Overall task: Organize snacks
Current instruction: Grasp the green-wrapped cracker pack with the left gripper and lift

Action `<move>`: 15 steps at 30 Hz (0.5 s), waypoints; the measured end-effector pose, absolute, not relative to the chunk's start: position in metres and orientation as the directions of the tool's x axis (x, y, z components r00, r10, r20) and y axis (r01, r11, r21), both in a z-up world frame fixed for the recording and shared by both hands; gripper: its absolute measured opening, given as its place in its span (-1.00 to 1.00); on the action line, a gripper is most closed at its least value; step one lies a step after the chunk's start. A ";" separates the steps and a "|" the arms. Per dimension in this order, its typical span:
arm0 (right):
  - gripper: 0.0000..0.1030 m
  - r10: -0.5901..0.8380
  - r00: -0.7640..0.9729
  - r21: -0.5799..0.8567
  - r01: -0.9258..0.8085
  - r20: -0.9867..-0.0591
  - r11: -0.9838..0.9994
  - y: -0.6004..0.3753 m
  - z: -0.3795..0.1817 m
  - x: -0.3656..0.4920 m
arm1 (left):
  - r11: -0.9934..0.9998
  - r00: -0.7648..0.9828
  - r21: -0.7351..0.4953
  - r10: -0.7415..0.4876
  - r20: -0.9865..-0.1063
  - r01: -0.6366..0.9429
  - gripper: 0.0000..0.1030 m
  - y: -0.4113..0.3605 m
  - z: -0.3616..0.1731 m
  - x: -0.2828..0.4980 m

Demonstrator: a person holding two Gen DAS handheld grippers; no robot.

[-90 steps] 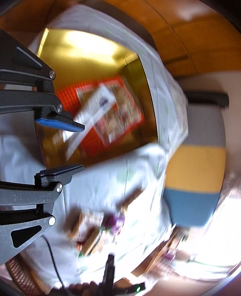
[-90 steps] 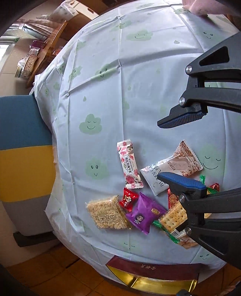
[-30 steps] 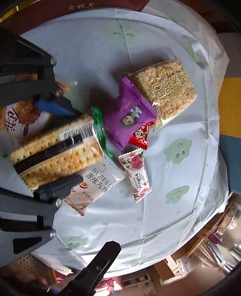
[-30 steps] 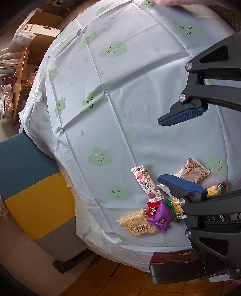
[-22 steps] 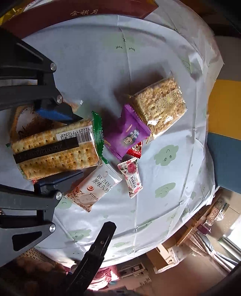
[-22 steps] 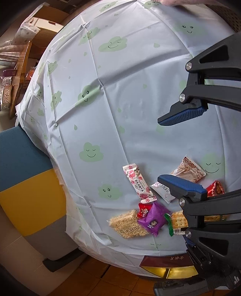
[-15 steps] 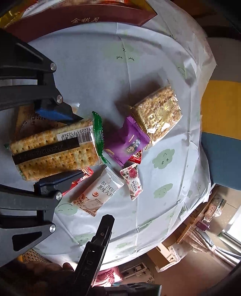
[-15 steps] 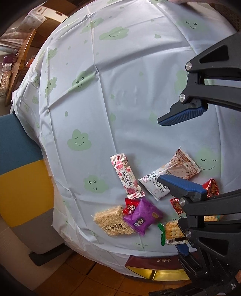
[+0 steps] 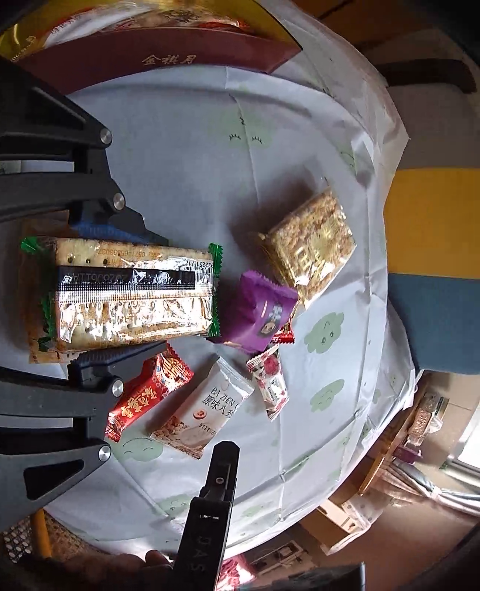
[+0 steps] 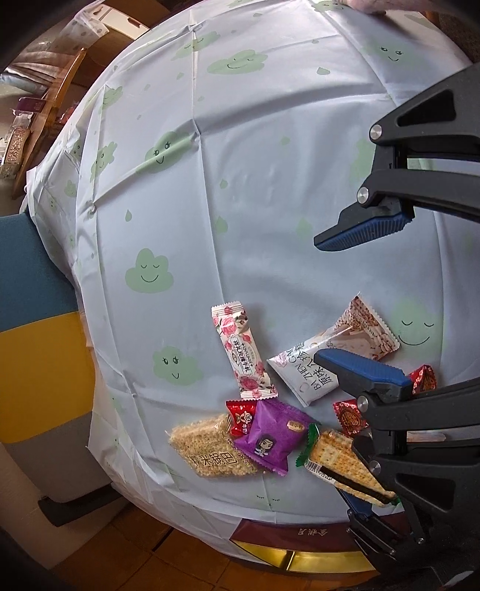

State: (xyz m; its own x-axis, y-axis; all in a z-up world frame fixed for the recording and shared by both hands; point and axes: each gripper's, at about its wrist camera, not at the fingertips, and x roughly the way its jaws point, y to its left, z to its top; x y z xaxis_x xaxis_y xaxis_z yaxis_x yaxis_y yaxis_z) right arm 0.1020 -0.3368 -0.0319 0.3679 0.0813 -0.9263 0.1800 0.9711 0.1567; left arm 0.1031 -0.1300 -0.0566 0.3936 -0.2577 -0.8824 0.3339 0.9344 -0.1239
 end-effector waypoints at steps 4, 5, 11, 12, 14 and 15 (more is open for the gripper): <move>0.09 0.108 0.381 0.166 0.122 -0.918 0.979 -0.324 -0.030 0.103 | 0.947 0.423 -0.136 -0.256 -0.869 0.292 -0.08 -0.110 -0.051 0.095; 0.09 0.111 0.381 0.161 0.103 -0.918 0.982 -0.320 -0.031 0.104 | 0.949 0.431 -0.133 -0.252 -0.866 0.287 -0.08 -0.106 -0.049 0.092; 0.09 0.093 0.355 0.096 -0.010 -0.930 0.995 -0.294 -0.038 0.105 | 0.951 0.456 -0.126 -0.248 -0.855 0.282 -0.08 -0.096 -0.046 0.078; 0.09 0.083 0.342 0.078 -0.028 -0.936 0.997 -0.290 -0.042 0.105 | 0.951 0.461 -0.122 -0.247 -0.853 0.284 -0.08 -0.096 -0.045 0.076; 0.08 0.048 0.324 0.030 -0.060 -0.945 0.998 -0.282 -0.049 0.106 | 0.950 0.468 -0.119 -0.249 -0.848 0.290 -0.08 -0.095 -0.043 0.073; 0.08 0.018 0.315 -0.005 -0.072 -0.949 0.997 -0.279 -0.054 0.105 | 0.949 0.470 -0.118 -0.250 -0.847 0.292 -0.08 -0.094 -0.042 0.071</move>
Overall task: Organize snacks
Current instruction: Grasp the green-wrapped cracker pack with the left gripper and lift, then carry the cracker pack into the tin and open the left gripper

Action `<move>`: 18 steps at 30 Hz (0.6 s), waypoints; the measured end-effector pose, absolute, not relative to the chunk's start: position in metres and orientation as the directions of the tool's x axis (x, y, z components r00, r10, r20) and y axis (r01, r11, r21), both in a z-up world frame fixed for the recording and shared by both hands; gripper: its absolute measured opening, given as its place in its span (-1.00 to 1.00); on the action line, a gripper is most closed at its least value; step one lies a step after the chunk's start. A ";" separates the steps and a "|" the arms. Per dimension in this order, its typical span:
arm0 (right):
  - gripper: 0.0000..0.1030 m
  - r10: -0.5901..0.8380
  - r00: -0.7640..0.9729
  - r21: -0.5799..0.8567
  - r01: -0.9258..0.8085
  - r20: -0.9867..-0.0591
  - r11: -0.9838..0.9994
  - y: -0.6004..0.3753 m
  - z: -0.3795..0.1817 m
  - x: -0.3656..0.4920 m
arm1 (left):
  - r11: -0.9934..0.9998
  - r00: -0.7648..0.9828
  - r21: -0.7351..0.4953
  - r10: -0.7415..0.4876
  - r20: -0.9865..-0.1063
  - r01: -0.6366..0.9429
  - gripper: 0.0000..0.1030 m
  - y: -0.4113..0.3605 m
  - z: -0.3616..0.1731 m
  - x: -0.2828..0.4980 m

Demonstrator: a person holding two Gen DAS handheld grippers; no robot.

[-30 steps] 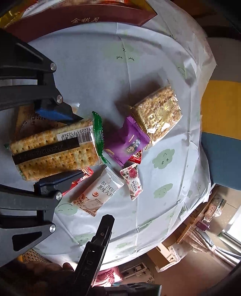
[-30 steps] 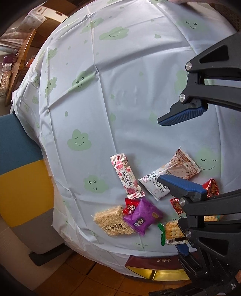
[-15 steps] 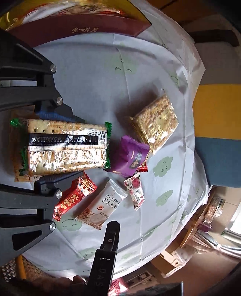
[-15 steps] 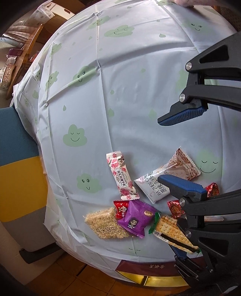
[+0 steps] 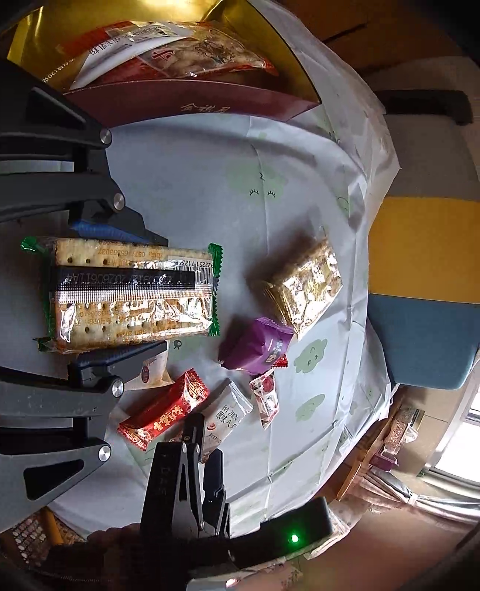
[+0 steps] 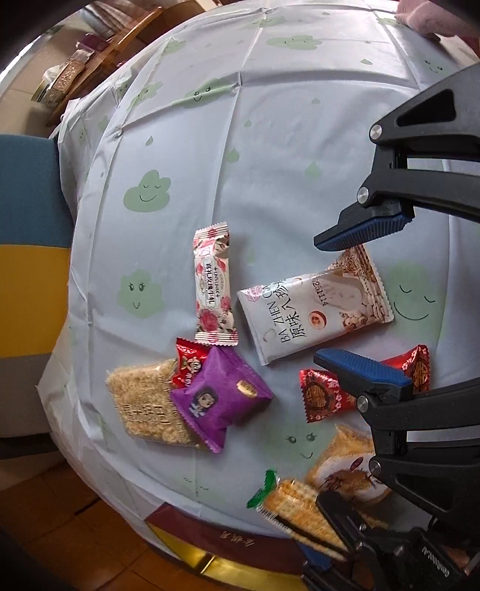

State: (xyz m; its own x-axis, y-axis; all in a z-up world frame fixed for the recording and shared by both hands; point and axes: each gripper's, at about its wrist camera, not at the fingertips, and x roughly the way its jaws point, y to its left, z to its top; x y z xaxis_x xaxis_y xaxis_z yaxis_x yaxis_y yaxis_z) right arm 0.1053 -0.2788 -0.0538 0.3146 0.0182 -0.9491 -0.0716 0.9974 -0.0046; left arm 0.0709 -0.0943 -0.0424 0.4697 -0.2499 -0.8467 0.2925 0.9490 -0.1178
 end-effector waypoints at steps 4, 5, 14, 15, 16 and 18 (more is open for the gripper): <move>-0.19 -0.034 0.310 -0.066 -0.093 -0.950 0.993 -0.275 -0.060 0.104 | 0.949 0.482 -0.115 -0.251 -0.839 0.295 -0.08 -0.088 -0.038 0.064; -0.28 -0.036 0.315 -0.072 -0.104 -0.949 0.992 -0.273 -0.060 0.104 | 0.949 0.486 -0.116 -0.252 -0.837 0.293 -0.08 -0.087 -0.037 0.062; -0.28 -0.056 0.323 -0.103 -0.128 -0.945 0.986 -0.270 -0.063 0.105 | 0.953 0.523 -0.152 -0.273 -0.808 0.262 -0.08 -0.064 -0.018 0.052; -0.28 -0.062 0.327 -0.111 -0.133 -0.943 0.985 -0.271 -0.063 0.103 | 0.953 0.528 -0.159 -0.277 -0.803 0.258 -0.08 -0.060 -0.015 0.050; -0.27 -0.065 0.330 -0.116 -0.135 -0.942 0.984 -0.271 -0.063 0.103 | 0.953 0.534 -0.168 -0.282 -0.797 0.253 -0.08 -0.056 -0.011 0.049; -0.27 -0.064 0.333 -0.113 -0.131 -0.941 0.985 -0.270 -0.063 0.101 | 0.954 0.552 -0.182 -0.286 -0.783 0.237 -0.08 -0.043 -0.002 0.047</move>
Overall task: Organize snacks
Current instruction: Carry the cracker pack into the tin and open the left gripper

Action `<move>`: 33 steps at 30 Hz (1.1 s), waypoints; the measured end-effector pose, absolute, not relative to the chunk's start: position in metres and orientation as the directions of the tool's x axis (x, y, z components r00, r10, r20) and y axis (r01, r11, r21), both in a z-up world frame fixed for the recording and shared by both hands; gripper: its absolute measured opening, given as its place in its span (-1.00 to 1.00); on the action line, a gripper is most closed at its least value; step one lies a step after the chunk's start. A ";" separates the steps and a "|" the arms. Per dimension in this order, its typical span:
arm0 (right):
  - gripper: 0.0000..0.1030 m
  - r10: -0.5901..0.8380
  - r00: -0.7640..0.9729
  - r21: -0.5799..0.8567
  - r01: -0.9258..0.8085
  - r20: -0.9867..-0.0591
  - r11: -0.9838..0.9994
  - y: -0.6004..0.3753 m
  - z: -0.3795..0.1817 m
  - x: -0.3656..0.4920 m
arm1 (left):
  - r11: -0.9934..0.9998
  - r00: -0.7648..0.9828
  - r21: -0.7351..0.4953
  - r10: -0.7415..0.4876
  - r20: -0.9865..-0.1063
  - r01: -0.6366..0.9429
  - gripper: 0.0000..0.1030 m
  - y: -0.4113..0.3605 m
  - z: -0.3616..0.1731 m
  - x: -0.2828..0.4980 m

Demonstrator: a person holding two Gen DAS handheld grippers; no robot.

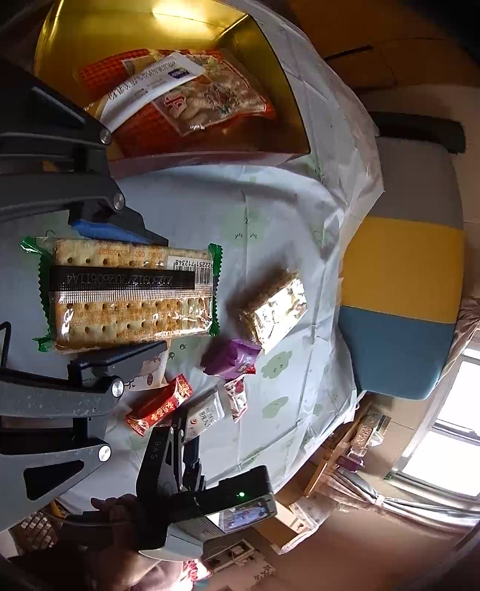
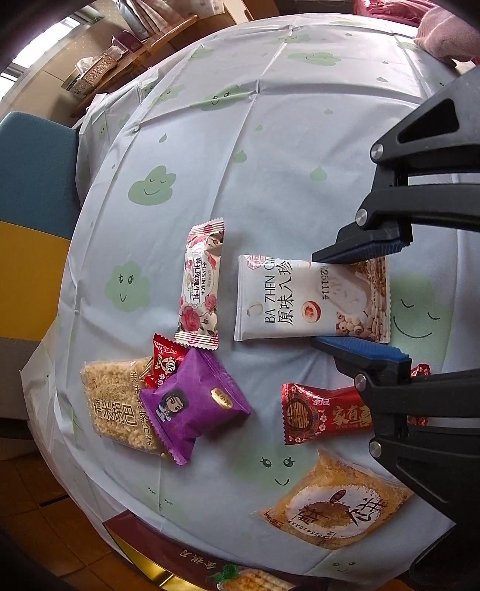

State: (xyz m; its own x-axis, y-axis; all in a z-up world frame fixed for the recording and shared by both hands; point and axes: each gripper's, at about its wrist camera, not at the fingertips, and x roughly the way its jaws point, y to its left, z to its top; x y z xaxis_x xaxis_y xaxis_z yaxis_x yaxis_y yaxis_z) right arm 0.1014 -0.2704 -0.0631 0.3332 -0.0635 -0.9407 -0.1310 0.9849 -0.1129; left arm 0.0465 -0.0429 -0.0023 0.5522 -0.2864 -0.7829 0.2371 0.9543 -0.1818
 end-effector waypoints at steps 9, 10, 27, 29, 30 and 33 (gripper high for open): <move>-0.27 -0.097 0.355 -0.168 -0.175 -0.930 0.970 -0.260 -0.066 0.097 | 0.978 0.618 -0.210 -0.161 -0.770 -0.006 -0.08 0.065 0.014 0.048; -0.27 -0.096 0.354 -0.166 -0.173 -0.930 0.971 -0.260 -0.066 0.097 | 0.981 0.618 -0.190 -0.123 -0.776 -0.043 -0.08 0.079 0.013 0.050; -0.27 -0.092 0.353 -0.156 -0.157 -0.931 0.975 -0.262 -0.063 0.098 | 0.950 0.503 -0.031 0.136 -0.854 -0.310 -0.07 0.202 -0.035 0.134; -0.27 -0.093 0.354 -0.156 -0.155 -0.931 0.976 -0.262 -0.064 0.098 | 0.948 0.507 -0.033 0.140 -0.851 -0.318 -0.07 0.205 -0.037 0.145; -0.27 -0.093 0.354 -0.156 -0.153 -0.931 0.976 -0.262 -0.064 0.098 | 0.945 0.506 -0.035 0.143 -0.851 -0.326 -0.06 0.208 -0.038 0.149; -0.27 -0.091 0.354 -0.152 -0.150 -0.931 0.977 -0.262 -0.064 0.098 | 0.933 0.518 -0.057 0.146 -0.843 -0.356 0.12 0.212 -0.034 0.149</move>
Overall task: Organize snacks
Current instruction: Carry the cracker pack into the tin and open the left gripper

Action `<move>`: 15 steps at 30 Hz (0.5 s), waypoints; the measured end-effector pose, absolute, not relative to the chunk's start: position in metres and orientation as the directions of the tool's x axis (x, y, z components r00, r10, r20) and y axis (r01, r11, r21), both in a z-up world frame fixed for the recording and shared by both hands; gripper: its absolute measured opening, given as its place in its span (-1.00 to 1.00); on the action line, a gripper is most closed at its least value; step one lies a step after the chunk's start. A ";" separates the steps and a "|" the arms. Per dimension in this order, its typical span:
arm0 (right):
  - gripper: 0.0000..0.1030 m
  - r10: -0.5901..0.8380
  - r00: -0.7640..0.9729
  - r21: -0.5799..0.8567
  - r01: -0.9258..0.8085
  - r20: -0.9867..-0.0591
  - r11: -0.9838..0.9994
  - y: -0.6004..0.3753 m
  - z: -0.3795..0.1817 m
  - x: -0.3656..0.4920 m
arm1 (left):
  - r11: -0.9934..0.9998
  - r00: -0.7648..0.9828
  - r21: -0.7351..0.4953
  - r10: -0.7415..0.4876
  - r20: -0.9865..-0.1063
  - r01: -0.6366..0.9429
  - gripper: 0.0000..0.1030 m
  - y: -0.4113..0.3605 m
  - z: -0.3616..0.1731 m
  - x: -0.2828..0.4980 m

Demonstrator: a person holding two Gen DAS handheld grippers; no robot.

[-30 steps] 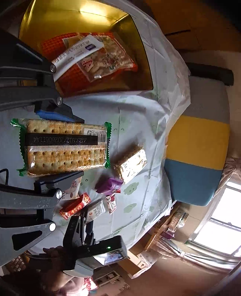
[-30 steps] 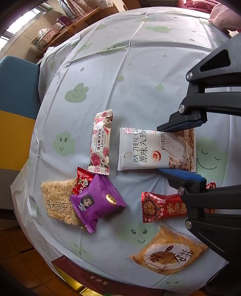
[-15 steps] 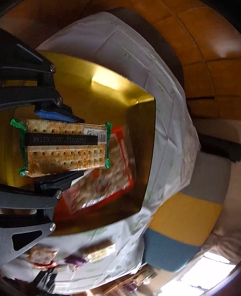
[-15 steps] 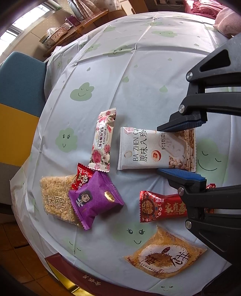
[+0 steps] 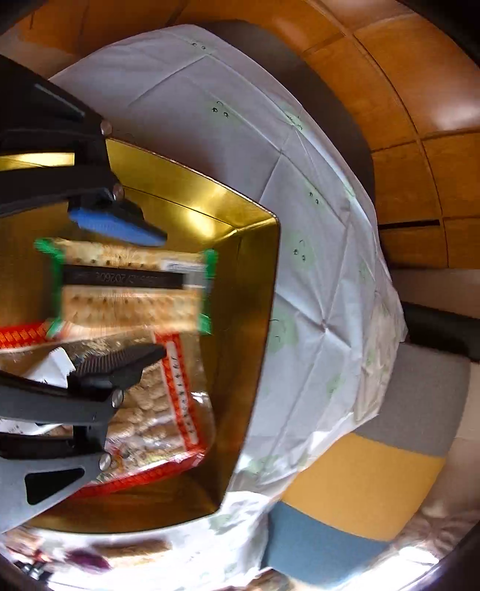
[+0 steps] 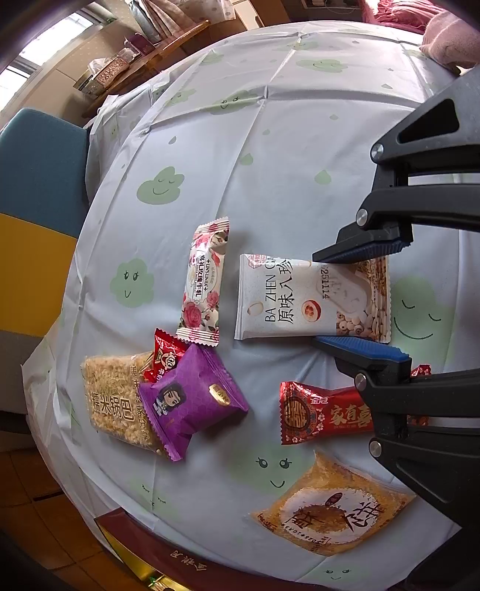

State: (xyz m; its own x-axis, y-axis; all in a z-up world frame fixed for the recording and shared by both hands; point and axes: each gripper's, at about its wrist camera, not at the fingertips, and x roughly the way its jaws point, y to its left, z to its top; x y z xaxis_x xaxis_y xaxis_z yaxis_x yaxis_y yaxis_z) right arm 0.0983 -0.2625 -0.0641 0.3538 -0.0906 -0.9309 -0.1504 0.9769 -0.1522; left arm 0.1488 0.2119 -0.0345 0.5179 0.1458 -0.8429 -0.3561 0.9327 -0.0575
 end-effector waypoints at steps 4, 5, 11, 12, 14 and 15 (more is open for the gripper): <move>-0.27 -0.093 0.354 -0.155 -0.151 -0.931 0.976 -0.263 -0.064 0.098 | 0.924 0.516 -0.043 0.174 -0.839 -0.380 0.14 0.208 -0.033 0.138; -0.27 -0.093 0.353 -0.155 -0.151 -0.931 0.976 -0.263 -0.064 0.098 | 0.925 0.519 -0.050 0.167 -0.839 -0.378 0.13 0.206 -0.033 0.132; -0.27 -0.098 0.355 -0.161 -0.152 -0.930 0.975 -0.261 -0.064 0.098 | 0.938 0.537 -0.017 0.183 -0.823 -0.346 0.13 0.181 -0.029 0.098; -0.27 -0.099 0.356 -0.162 -0.151 -0.929 0.975 -0.261 -0.064 0.098 | 0.941 0.542 -0.012 0.184 -0.820 -0.337 0.13 0.176 -0.028 0.092; -0.27 -0.102 0.357 -0.166 -0.152 -0.929 0.974 -0.262 -0.064 0.099 | 0.946 0.552 -0.011 0.179 -0.814 -0.323 0.13 0.167 -0.026 0.082; -0.27 -0.104 0.358 -0.169 -0.153 -0.928 0.974 -0.260 -0.064 0.098 | 0.947 0.557 -0.015 0.175 -0.812 -0.320 0.13 0.164 -0.024 0.078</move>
